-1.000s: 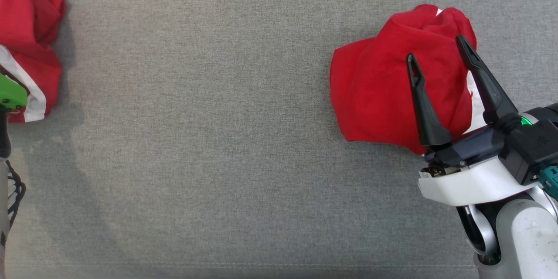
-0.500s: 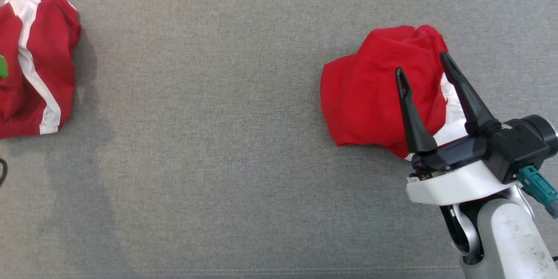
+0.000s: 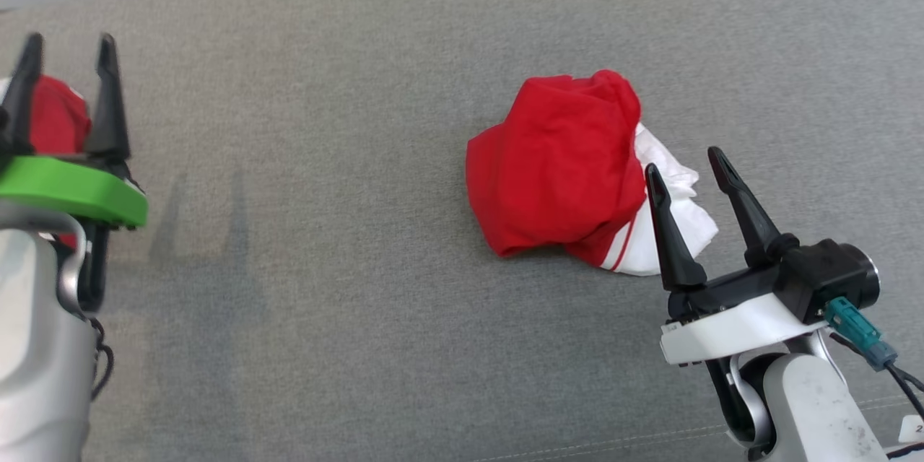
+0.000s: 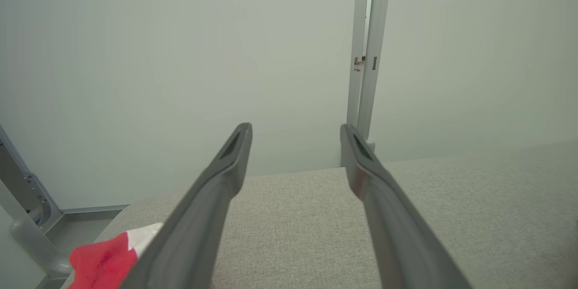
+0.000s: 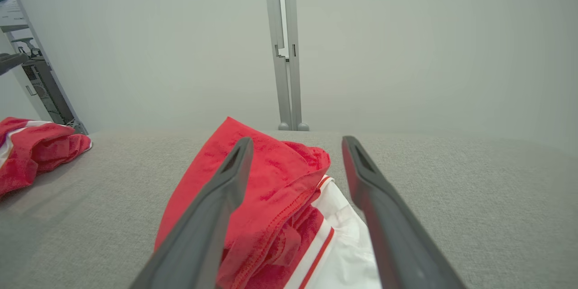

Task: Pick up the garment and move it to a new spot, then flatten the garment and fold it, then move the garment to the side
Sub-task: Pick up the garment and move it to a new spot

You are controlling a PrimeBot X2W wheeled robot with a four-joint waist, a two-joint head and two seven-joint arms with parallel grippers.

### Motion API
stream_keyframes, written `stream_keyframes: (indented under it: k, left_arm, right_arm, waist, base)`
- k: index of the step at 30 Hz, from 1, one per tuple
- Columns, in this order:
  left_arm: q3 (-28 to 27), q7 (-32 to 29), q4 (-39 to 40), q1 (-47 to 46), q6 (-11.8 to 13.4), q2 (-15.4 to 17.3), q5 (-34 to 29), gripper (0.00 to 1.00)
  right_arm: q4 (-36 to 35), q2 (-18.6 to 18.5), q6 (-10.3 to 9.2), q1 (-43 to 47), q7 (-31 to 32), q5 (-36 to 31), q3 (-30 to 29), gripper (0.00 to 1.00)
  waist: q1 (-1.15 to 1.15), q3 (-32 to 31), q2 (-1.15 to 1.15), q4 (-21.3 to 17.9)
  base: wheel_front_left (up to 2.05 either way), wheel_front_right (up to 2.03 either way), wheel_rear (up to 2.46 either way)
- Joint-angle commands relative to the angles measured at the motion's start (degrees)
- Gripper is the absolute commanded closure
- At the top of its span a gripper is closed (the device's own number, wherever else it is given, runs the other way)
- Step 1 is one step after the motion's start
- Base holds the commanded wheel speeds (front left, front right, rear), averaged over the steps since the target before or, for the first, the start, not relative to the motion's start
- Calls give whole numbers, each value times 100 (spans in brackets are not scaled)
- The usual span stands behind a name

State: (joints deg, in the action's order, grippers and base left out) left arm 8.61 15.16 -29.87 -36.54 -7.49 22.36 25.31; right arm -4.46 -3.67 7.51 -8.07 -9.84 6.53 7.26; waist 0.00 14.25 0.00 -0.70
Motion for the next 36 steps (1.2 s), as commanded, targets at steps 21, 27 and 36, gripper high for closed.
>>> stream_keyframes:
  k: [21,27,36]
  left_arm:
    - [-825,-2,834,2306,3,-812,-342,0]
    - [-997,-3,1150,2765,3,-936,-474,0]
    - [-1031,-3,1647,3324,44,-1112,-695,0]
  right_arm:
    - [1016,67,-4,419,-409,309,-108,0]
    - [1110,71,-4,525,-439,340,-173,0]
    - [1220,73,-4,597,-453,367,-209,0]
  waist:
    - [0,-1167,0,-353]
    - [0,-1289,0,-250]
    - [0,-1407,0,-122]
  base:
    - [0,0,0]
    - [0,0,0]
    - [0,0,0]
